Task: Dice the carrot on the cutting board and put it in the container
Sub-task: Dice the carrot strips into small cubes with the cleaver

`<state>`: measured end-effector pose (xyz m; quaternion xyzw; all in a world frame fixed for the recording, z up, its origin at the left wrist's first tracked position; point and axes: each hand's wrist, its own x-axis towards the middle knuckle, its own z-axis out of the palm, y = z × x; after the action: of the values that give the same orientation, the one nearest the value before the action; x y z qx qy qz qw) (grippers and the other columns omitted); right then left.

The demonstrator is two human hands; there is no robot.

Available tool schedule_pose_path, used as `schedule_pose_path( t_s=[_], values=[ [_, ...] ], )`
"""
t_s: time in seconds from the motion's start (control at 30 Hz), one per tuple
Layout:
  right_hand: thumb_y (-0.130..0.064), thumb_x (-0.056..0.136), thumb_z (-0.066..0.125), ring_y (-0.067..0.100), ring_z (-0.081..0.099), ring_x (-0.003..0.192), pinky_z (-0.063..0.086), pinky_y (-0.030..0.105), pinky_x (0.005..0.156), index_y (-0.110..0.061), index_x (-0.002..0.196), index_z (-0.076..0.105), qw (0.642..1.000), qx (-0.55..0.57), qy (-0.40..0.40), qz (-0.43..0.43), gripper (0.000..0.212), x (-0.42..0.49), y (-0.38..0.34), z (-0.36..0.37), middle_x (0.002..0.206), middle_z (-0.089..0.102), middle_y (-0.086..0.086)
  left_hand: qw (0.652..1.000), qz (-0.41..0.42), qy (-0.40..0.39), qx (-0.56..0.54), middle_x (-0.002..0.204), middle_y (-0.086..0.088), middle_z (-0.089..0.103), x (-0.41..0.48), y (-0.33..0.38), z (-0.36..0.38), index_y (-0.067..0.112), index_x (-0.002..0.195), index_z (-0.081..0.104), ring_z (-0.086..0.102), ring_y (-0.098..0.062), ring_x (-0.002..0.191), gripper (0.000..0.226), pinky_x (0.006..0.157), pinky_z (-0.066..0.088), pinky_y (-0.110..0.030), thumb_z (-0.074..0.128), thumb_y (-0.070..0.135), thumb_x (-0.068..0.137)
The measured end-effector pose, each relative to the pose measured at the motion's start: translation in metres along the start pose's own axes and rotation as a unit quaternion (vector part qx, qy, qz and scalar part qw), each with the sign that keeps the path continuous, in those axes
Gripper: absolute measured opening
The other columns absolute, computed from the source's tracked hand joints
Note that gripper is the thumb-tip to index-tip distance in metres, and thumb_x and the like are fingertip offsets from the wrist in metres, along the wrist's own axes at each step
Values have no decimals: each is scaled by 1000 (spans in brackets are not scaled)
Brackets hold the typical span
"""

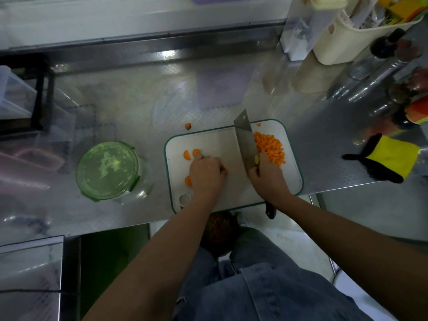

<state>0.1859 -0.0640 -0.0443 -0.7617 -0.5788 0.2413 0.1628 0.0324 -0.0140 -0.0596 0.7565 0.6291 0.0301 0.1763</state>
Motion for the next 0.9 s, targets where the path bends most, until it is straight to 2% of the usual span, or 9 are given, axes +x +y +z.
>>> schedule_pose_path(
  t_s=[0.1, 0.2, 0.27, 0.37, 0.43, 0.53, 0.7, 0.8, 0.9],
  values=[
    [-9, 89, 49, 28, 50, 59, 32, 34, 53, -2, 108, 45, 1000, 23, -1, -20, 20, -2, -1, -4, 63, 46, 2, 1000, 0, 12, 5, 79, -3, 68, 0, -3, -1, 17, 83, 73, 49, -24, 105, 20, 74, 43, -34, 66, 35, 83],
    [-10, 90, 50, 30, 56, 65, 41, 36, 56, -4, 126, 44, 998, 35, -11, -54, 37, -9, -10, 2, 74, 58, 12, 1000, 9, 21, 20, 80, -4, 67, -6, -3, -8, 17, 83, 75, 51, -23, 102, 13, 71, 41, -31, 62, 22, 84],
    [-11, 90, 49, 30, 57, 70, 39, 35, 58, -3, 123, 46, 997, 40, -22, -67, 34, -13, -15, 10, 80, 60, 15, 999, 5, 50, 18, 83, -7, 65, -10, -5, -11, 17, 82, 74, 53, -26, 99, 8, 75, 45, -34, 67, 18, 79],
    [-13, 90, 49, 32, 55, 77, 41, 39, 62, -3, 107, 49, 995, 33, -42, -80, 19, -18, -18, 22, 87, 56, 16, 999, -4, 39, 32, 112, -9, 59, -15, -13, -8, 17, 94, 70, 46, -33, 119, 13, 91, 42, -37, 62, 19, 84],
    [-13, 90, 49, 33, 53, 77, 42, 42, 62, -3, 106, 48, 995, 22, -57, -75, 19, -22, -18, 26, 88, 53, 16, 999, 0, 28, 29, 121, -11, 56, -20, -18, -5, 15, 100, 68, 44, -35, 120, 17, 90, 39, -39, 57, 19, 87],
    [-12, 89, 50, 31, 55, 66, 40, 40, 55, -3, 124, 43, 998, 30, -36, -48, 37, -23, -8, 21, 74, 52, 11, 999, 3, 40, 18, 111, -16, 58, -29, -21, -5, 10, 103, 66, 49, -34, 104, 21, 81, 38, -39, 58, 17, 85],
    [-15, 93, 49, 34, 52, 59, 40, 40, 51, -3, 104, 42, 999, 16, 5, 31, 18, -9, 11, -1, 64, 47, 10, 1000, 8, 9, 17, 118, -12, 53, -33, -21, -4, 13, 112, 61, 48, -28, 106, 27, 84, 37, -35, 58, 21, 87],
    [-12, 92, 49, 28, 47, 54, 35, 39, 50, -14, 97, 39, 999, 39, -24, -23, 11, -11, 3, -3, 59, 42, 5, 1000, 5, 4, 16, 117, -12, 53, -33, -18, -4, 13, 112, 62, 48, -28, 105, 26, 84, 37, -35, 54, 22, 89],
    [-14, 92, 50, 26, 51, 56, 38, 39, 50, -16, 111, 45, 996, 19, -65, -58, 20, -16, 0, 3, 59, 44, 0, 1000, 8, 1, 9, 117, -12, 53, -34, -19, -6, 14, 113, 62, 47, -29, 106, 27, 85, 37, -35, 53, 24, 90]
  ],
)
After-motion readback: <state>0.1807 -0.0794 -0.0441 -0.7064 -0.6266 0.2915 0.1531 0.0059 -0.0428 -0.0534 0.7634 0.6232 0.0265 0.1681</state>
